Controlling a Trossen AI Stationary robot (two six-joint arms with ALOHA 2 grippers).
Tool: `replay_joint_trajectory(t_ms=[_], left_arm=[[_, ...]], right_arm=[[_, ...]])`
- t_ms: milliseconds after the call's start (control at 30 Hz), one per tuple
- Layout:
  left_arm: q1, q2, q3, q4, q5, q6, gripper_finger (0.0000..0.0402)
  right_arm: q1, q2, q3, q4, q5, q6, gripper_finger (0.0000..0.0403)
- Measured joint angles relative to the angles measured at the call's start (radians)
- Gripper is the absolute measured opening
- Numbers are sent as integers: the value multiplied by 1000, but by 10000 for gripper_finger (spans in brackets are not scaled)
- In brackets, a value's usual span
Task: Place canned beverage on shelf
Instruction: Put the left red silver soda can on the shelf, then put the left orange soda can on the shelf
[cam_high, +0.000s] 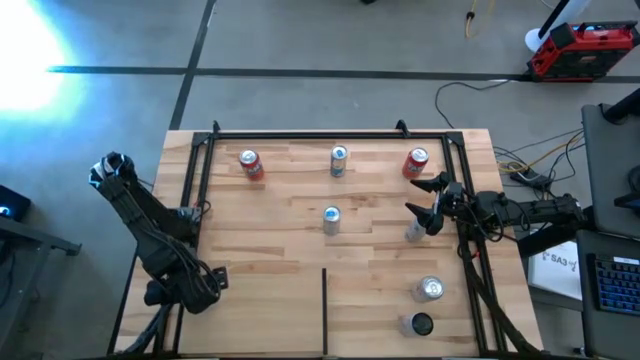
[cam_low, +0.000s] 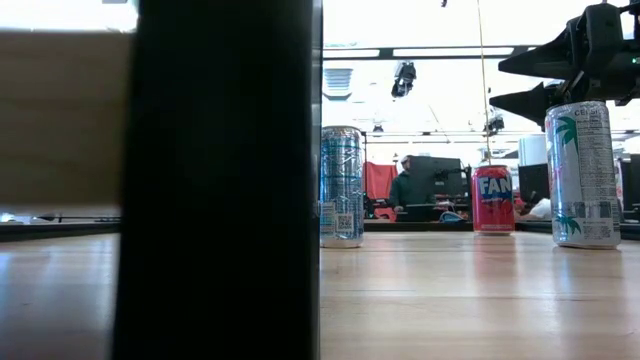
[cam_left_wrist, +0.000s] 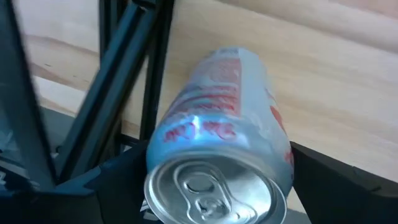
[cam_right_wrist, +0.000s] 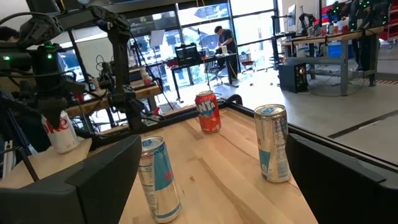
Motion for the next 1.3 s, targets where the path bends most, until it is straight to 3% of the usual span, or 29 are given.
replay_joint_trajectory(t_ms=[500,667,900,1167,1300], left_arm=[[2,-1,18,28,-8,-64,396],[2,-2,43,8,-8,-77,397],[2,-2,180,-127,-17,-79,398],[17,33,379,-312,-194,-62,398],[83,71,436,-399,-219,-18,398]], right_arm=[[0,0,0,0,0,-1,382],[0,0,0,0,0,-1,382],[0,0,0,0,0,0,382],[0,0,0,0,0,-1,382],[0,0,0,0,0,-2,382]])
